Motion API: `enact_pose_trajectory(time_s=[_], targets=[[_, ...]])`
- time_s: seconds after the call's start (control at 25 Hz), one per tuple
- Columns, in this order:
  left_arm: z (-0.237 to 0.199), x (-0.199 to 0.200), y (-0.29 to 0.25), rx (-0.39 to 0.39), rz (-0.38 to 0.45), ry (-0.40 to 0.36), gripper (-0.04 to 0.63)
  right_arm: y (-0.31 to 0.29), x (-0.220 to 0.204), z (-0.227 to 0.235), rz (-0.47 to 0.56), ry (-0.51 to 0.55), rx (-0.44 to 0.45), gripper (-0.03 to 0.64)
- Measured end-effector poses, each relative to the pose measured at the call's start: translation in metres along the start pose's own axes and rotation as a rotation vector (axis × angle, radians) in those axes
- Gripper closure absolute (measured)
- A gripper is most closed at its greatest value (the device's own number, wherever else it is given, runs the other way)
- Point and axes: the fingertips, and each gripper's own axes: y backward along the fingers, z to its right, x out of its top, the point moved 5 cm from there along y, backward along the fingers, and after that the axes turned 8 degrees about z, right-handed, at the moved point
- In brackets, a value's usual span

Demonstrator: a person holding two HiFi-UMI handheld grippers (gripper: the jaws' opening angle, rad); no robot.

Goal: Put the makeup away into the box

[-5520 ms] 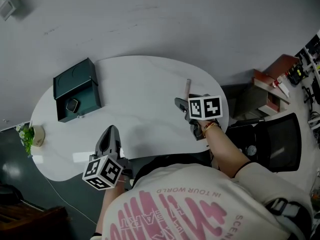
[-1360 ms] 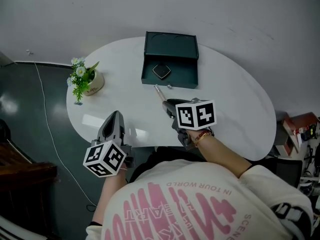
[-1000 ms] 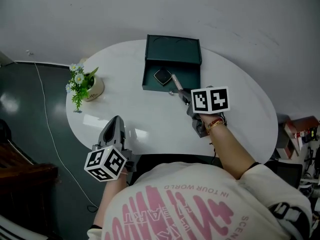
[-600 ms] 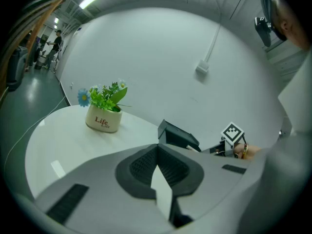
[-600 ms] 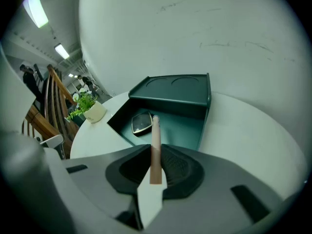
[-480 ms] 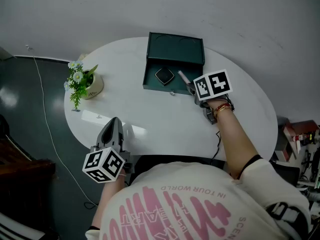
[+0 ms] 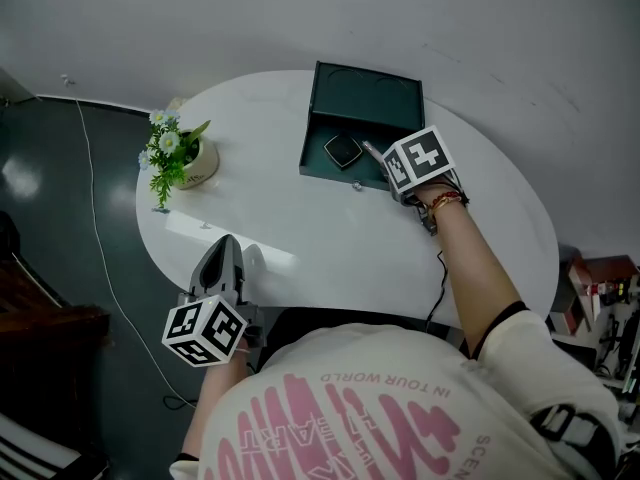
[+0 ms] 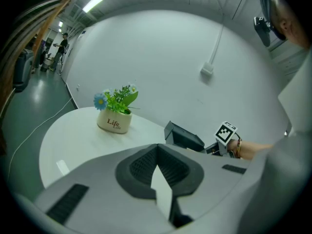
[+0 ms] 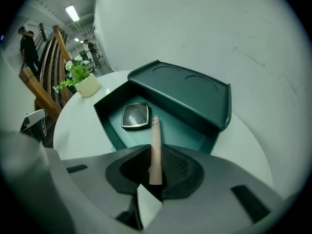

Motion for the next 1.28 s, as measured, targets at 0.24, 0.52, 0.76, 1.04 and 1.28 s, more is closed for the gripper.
enact_pose_trajectory(time_s=[0.24, 0.52, 0.76, 1.04, 1.28], targets=[[-0.006, 0.002, 0.005, 0.015, 0.005, 0.003, 0.594, -0.015, -0.002, -0.002, -0.061, 0.038, -0.013, 0.551], [-0.011, 0.005, 0.005, 0.022, 0.01, 0.005, 0.594, -0.026, 0.003, -0.004, -0.127, 0.084, -0.012, 0.549], [-0.012, 0.007, 0.005, 0.026, 0.008, 0.003, 0.594, -0.034, 0.004, -0.004, -0.187, 0.117, -0.005, 0.547], [-0.013, 0.005, 0.003, 0.033, 0.01, 0.01, 0.594, -0.04, 0.005, -0.005, -0.24, 0.161, -0.008, 0.546], [-0.012, 0.006, 0.004, 0.037, 0.018, 0.008, 0.594, -0.044, 0.003, -0.006, -0.305, 0.172, 0.022, 0.541]])
